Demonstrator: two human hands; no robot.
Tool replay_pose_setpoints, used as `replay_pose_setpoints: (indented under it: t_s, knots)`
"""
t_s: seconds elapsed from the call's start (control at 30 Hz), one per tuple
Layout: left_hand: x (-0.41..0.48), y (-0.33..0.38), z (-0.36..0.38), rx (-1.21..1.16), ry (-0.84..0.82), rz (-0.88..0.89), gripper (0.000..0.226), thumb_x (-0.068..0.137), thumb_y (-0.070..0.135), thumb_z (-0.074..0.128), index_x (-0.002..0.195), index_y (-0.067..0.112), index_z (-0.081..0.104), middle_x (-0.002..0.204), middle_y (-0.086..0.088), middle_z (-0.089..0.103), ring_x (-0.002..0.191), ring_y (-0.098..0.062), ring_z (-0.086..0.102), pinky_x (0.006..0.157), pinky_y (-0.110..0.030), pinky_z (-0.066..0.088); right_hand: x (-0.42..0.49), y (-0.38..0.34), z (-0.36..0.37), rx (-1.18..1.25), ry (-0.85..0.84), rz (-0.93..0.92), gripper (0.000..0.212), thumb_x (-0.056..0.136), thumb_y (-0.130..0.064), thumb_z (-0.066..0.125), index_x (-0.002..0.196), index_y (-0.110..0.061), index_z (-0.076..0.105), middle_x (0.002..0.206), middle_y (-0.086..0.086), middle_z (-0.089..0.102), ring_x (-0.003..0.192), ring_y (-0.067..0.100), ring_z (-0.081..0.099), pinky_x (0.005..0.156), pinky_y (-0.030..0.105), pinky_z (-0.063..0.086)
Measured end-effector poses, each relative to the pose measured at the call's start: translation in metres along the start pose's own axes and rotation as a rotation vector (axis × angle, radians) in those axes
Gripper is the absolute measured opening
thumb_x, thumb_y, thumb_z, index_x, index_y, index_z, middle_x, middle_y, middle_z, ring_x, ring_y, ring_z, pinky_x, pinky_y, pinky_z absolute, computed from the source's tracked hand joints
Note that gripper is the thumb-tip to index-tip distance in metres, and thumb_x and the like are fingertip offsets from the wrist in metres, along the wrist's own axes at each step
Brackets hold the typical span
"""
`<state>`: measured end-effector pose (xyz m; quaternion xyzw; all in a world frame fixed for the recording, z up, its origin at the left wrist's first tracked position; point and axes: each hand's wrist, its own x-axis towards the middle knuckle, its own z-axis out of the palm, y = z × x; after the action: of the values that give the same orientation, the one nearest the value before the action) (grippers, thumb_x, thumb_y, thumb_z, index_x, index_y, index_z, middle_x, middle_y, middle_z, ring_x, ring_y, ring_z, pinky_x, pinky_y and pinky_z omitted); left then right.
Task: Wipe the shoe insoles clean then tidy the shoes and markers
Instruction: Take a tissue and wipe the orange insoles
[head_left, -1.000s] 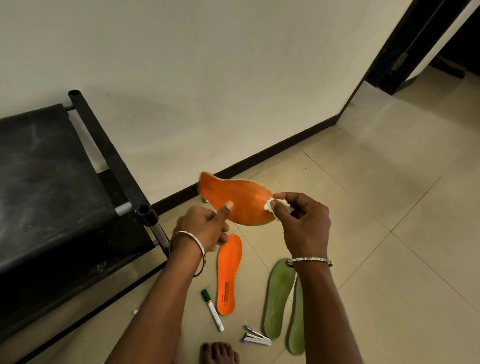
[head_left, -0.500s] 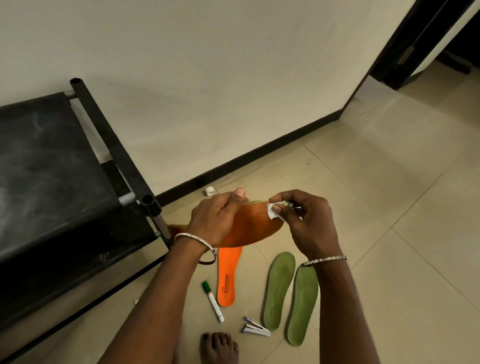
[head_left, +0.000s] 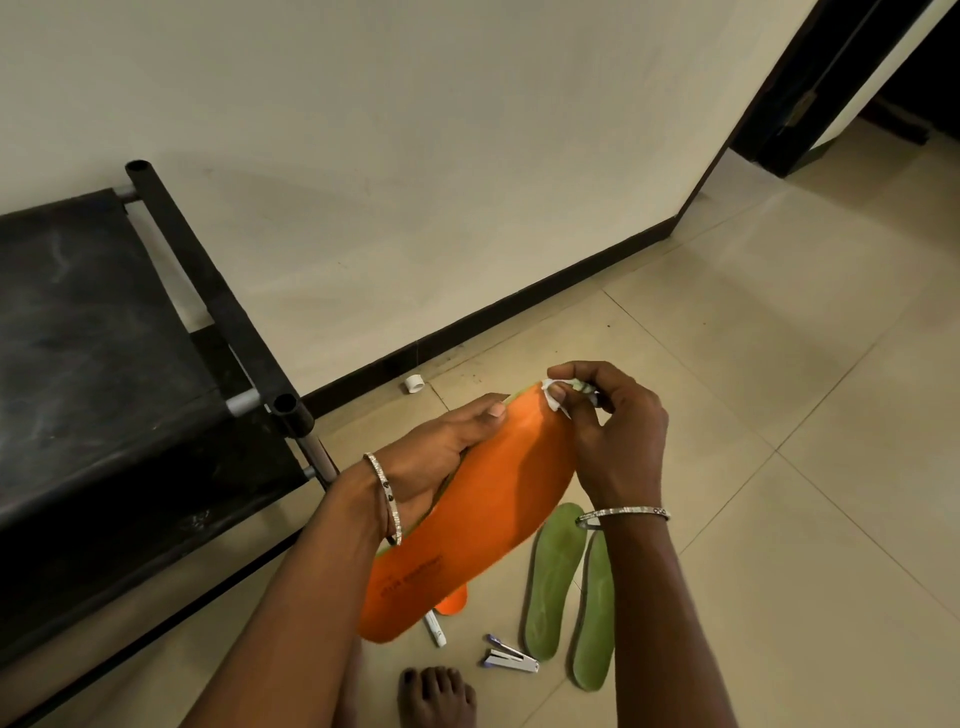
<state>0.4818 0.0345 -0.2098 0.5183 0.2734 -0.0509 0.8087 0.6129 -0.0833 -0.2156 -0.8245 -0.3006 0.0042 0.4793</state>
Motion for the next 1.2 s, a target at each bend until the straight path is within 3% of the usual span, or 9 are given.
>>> replay_pose_setpoints:
  t_s: [0.1,0.23,0.37,0.53,0.63,0.77,0.9,1.1,1.2]
  knots:
    - [0.001,-0.001,0.003,-0.067,0.015,0.023,0.028,0.097,0.038,0.049,0.120,0.033,0.065,0.109,-0.004,0.075,0.095,-0.022,0.073,0.076,-0.035,0.059,0.000,0.001,0.003,-0.027,0.035,0.026,0.019,0.086,-0.010,0.073,0.102,-0.021,0.076,0.104,-0.003,0.073,0.099,0.016,0.064,0.084,0.018,0.048]
    - [0.004,-0.002,0.006,-0.080,0.085,0.022,0.026,0.102,0.034,0.048,0.121,0.030,0.065,0.108,-0.006,0.075,0.096,-0.026,0.072,0.079,-0.039,0.059,-0.001,-0.001,0.007,-0.087,0.087,0.058,0.018,0.082,-0.015,0.078,0.099,-0.023,0.078,0.105,-0.003,0.068,0.102,0.017,0.060,0.084,0.032,0.051]
    - [0.006,-0.003,0.006,-0.101,0.124,0.009,0.029,0.104,0.032,0.045,0.122,0.024,0.066,0.097,-0.003,0.076,0.089,-0.023,0.073,0.077,-0.039,0.057,-0.004,-0.009,0.009,-0.090,0.029,0.063,0.014,0.081,-0.020,0.079,0.095,-0.023,0.079,0.094,-0.005,0.070,0.082,0.008,0.061,0.071,0.006,0.038]
    - [0.007,-0.002,0.004,-0.229,0.202,0.012,0.031,0.107,0.029,0.041,0.119,0.014,0.065,0.083,-0.003,0.074,0.073,-0.017,0.072,0.073,-0.036,0.055,-0.009,-0.019,0.011,-0.058,-0.276,-0.001,0.013,0.078,-0.024,0.082,0.091,-0.023,0.080,0.084,-0.010,0.072,0.072,-0.007,0.058,0.063,0.003,0.041]
    - [0.005,-0.001,0.005,-0.230,0.218,-0.008,0.033,0.107,0.027,0.041,0.117,0.009,0.067,0.076,-0.003,0.072,0.064,-0.016,0.070,0.068,-0.032,0.053,-0.007,-0.019,0.010,-0.072,-0.369,0.003,0.015,0.078,-0.025,0.082,0.093,-0.022,0.080,0.087,-0.010,0.073,0.072,-0.004,0.058,0.063,0.003,0.040]
    - [0.001,0.003,0.006,-0.174,0.175,-0.002,0.033,0.107,0.025,0.039,0.093,0.012,0.066,0.063,0.001,0.063,0.052,-0.011,0.061,0.055,-0.024,0.051,-0.008,-0.014,0.013,-0.105,-0.152,0.054,0.015,0.080,-0.032,0.080,0.091,-0.022,0.079,0.086,-0.008,0.073,0.072,-0.003,0.058,0.064,0.008,0.041]
    - [0.001,0.003,0.009,-0.130,0.174,0.026,0.034,0.107,0.025,0.041,0.094,0.009,0.068,0.070,-0.004,0.063,0.060,-0.015,0.061,0.060,-0.027,0.055,-0.007,-0.015,0.017,-0.140,0.059,0.105,0.017,0.082,-0.031,0.079,0.091,-0.018,0.075,0.080,-0.008,0.069,0.066,0.000,0.057,0.065,0.007,0.044]
    - [0.004,0.003,0.005,-0.185,0.264,0.049,0.033,0.107,0.022,0.040,0.097,0.008,0.068,0.078,-0.007,0.071,0.064,-0.016,0.068,0.064,-0.029,0.054,-0.007,-0.022,0.013,-0.010,-0.325,0.059,0.012,0.079,-0.027,0.082,0.088,-0.020,0.079,0.076,-0.009,0.072,0.069,0.002,0.066,0.061,0.009,0.050]
    - [0.004,0.003,0.007,-0.153,0.252,0.061,0.033,0.107,0.022,0.039,0.096,0.010,0.067,0.071,-0.002,0.070,0.061,-0.013,0.068,0.065,-0.029,0.054,-0.007,-0.019,0.014,-0.036,-0.272,0.065,0.012,0.079,-0.028,0.082,0.087,-0.020,0.079,0.074,-0.012,0.069,0.068,0.002,0.064,0.059,0.006,0.046]
